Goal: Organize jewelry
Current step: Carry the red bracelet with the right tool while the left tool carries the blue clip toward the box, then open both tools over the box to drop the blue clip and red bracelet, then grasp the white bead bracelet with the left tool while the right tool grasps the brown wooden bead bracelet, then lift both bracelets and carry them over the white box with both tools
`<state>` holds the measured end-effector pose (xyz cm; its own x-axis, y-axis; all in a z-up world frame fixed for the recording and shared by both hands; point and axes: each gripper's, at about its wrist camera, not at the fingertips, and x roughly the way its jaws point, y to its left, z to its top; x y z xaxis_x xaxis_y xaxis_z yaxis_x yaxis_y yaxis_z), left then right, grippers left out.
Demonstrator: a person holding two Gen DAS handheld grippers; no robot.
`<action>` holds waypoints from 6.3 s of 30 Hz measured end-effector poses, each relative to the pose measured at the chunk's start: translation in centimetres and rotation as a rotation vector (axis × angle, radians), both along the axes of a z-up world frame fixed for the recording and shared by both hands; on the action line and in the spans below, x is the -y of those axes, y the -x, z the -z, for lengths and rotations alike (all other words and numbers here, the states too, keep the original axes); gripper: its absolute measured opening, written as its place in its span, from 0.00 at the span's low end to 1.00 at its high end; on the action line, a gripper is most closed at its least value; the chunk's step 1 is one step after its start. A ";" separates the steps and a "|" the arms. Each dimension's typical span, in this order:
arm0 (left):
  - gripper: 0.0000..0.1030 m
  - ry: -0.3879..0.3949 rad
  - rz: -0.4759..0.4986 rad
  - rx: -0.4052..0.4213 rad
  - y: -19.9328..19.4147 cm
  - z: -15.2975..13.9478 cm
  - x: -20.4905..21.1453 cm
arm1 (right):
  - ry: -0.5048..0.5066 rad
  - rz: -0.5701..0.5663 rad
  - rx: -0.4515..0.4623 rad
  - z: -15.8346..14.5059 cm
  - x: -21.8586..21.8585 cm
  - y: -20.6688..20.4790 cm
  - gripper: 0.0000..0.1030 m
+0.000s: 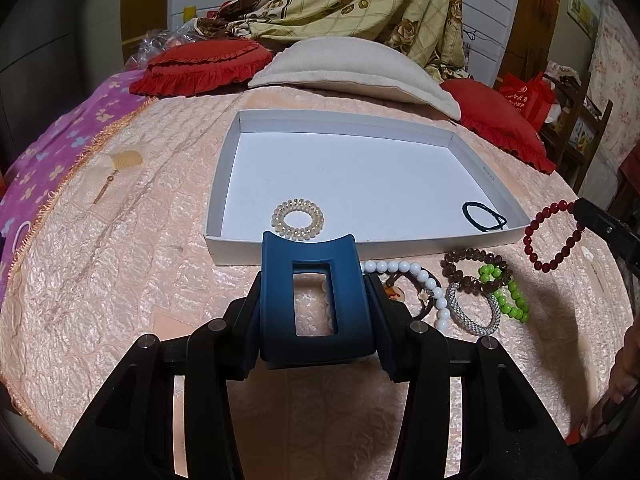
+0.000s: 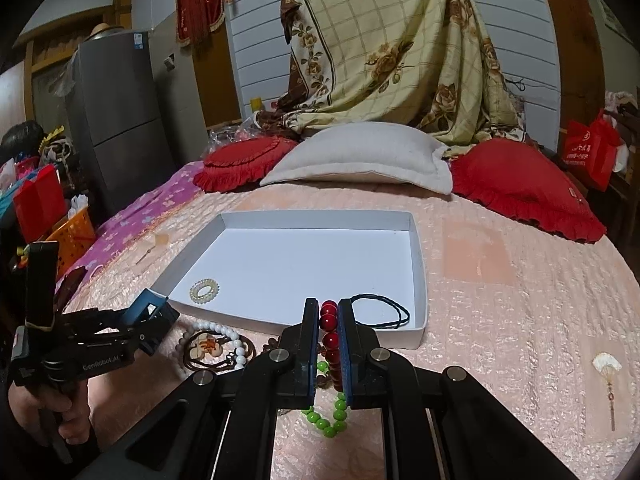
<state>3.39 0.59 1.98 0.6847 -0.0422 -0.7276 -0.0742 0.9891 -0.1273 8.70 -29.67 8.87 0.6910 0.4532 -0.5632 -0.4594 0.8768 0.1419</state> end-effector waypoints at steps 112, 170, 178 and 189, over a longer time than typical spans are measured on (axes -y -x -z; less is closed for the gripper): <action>0.08 -0.078 0.169 -0.145 -1.0 2.2 1.2 | 0.117 -0.107 -0.311 8.5 -2.9 -5.6 0.19; 0.07 0.102 0.172 0.017 -0.6 -2.7 0.1 | -0.062 -0.105 -0.081 1.1 -1.1 -1.2 0.09; 0.07 0.137 0.189 0.057 -1.4 -5.6 1.1 | -0.111 -0.102 -0.045 -0.3 -1.0 -1.5 0.09; 0.07 0.190 0.235 0.143 -3.4 -11.2 3.2 | -0.176 -0.021 0.016 -2.7 -0.6 -3.8 0.09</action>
